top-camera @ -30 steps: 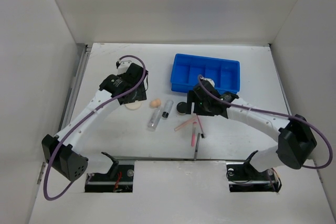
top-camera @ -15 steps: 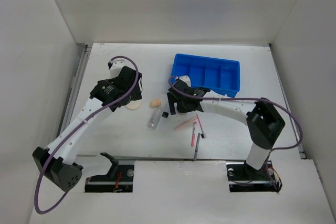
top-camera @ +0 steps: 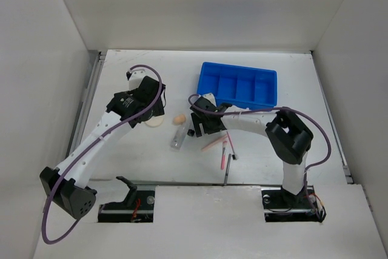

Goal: Organize the makeup

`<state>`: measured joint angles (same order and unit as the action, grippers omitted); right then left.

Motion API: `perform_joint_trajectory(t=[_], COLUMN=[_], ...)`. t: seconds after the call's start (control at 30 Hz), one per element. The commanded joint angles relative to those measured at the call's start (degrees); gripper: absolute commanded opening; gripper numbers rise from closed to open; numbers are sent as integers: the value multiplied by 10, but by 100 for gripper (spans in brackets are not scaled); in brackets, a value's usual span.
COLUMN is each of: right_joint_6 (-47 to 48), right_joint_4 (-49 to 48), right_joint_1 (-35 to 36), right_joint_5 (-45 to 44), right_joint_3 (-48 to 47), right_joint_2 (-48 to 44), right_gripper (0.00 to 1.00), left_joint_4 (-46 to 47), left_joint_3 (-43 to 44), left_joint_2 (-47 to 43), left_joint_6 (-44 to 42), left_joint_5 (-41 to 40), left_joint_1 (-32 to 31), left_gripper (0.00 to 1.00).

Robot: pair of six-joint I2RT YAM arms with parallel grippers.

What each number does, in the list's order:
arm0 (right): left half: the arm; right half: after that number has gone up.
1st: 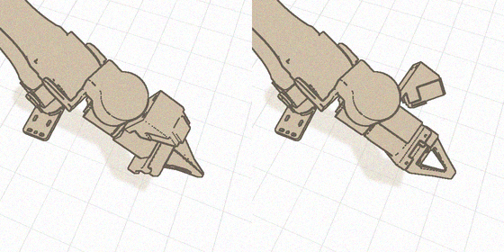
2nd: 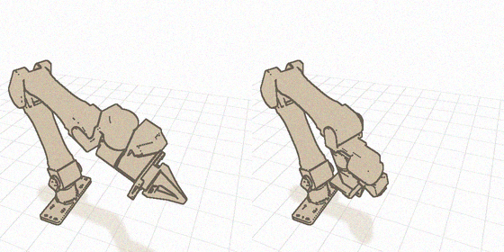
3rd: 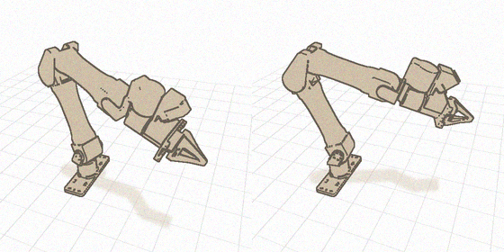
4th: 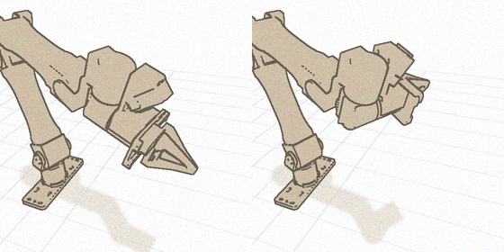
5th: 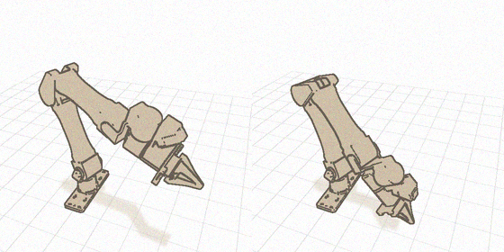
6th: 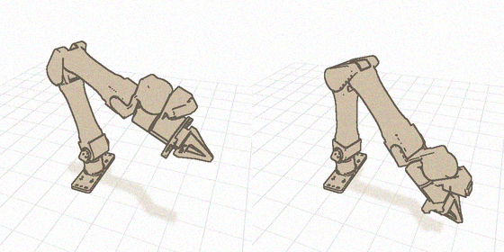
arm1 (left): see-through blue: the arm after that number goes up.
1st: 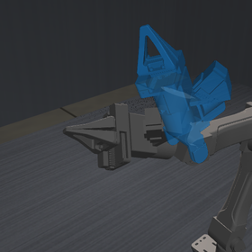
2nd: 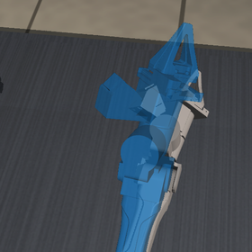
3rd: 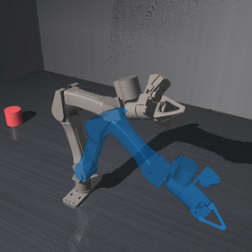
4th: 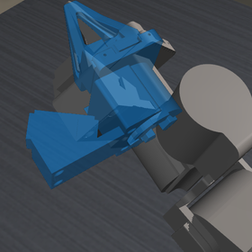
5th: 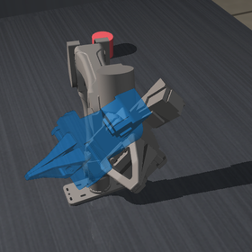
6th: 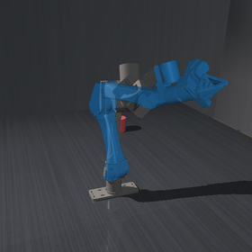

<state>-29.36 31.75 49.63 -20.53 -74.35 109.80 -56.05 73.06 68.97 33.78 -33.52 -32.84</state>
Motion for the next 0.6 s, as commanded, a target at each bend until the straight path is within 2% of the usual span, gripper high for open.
perform_joint_trajectory(t=[0.0, 0.13, 0.33, 0.4, 0.57], right_joint_6=[8, 8, 19, 19, 14], right_joint_4=[-45, -96, -102, -102, -86], right_joint_1=[-12, -38, -45, -45, -45], right_joint_5=[8, 34, 36, 36, 30], right_joint_3=[-11, 17, 4, -1, -6], right_joint_2=[2, -9, 4, 4, -13], right_gripper=[100, 94, 92, 86, 63], left_joint_4=[-6, -12, -17, -17, -22], left_joint_3=[5, 10, 16, 22, 27], left_joint_2=[5, 6, 16, 16, 21], left_joint_6=[3, -2, -7, -7, -7], left_joint_5=[-14, -20, -25, -25, -25], left_joint_1=[3, 3, 3, 3, 3], left_gripper=[100, 100, 100, 100, 100])
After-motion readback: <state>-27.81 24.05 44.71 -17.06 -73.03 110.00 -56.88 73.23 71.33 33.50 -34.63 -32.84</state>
